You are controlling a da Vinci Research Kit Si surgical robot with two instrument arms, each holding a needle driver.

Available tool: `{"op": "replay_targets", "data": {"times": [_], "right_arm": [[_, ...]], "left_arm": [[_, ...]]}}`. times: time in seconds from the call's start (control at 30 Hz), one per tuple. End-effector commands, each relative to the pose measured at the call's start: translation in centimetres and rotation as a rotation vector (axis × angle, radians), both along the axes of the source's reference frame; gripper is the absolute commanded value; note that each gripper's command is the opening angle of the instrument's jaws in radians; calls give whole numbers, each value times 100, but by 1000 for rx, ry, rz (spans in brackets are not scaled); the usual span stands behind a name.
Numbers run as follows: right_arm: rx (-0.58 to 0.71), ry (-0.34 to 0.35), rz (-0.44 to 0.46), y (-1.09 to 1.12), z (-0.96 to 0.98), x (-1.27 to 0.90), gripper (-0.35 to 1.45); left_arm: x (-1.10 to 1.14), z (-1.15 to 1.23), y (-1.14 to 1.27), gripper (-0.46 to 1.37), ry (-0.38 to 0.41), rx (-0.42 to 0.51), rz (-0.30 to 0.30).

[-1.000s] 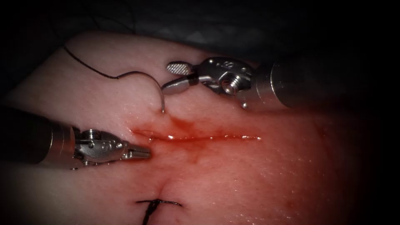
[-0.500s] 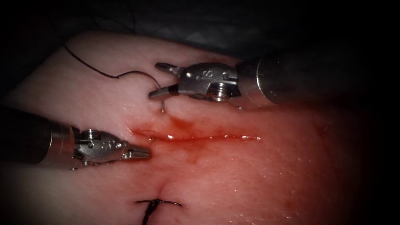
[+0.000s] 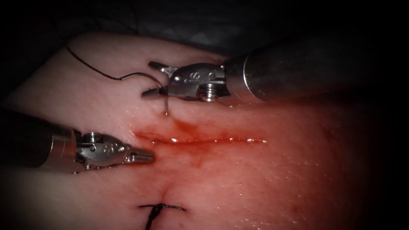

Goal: Wound Closure
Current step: Throw the needle through the top side of the incision with the right tool

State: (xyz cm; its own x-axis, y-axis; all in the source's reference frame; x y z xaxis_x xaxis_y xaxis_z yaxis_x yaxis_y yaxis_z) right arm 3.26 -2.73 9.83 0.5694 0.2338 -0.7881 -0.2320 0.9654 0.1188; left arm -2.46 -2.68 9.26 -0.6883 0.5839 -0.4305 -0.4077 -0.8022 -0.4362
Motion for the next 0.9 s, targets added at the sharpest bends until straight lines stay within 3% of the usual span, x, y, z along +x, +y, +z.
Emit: {"op": "replay_targets", "data": {"times": [0.03, 0.17, 0.4, 0.53, 0.73, 0.77, 0.9], "right_arm": [[-6, -1, 0, 1, -1, 0, 8], [-29, 0, 1, -3, -5, 1, -35], [-45, -27, 1, -9, -2, 2, -35], [28, -20, 43, -11, 0, 1, -35], [199, 55, 172, -8, 0, -8, -35], [297, 113, 240, -6, 0, -11, -35], [360, 168, 298, -1, 3, -16, -35]], "left_arm": [[0, 0, 0, -29, -6, 6, 4], [0, 0, 0, -29, -6, 6, 4], [0, -1, 0, -31, -6, 7, 4], [2, -2, 0, -30, -7, 8, 6], [3, -2, 1, -28, -8, 9, 7], [4, -3, 1, -29, -8, 9, 8], [7, -3, 1, -28, -10, 13, 6]]}}
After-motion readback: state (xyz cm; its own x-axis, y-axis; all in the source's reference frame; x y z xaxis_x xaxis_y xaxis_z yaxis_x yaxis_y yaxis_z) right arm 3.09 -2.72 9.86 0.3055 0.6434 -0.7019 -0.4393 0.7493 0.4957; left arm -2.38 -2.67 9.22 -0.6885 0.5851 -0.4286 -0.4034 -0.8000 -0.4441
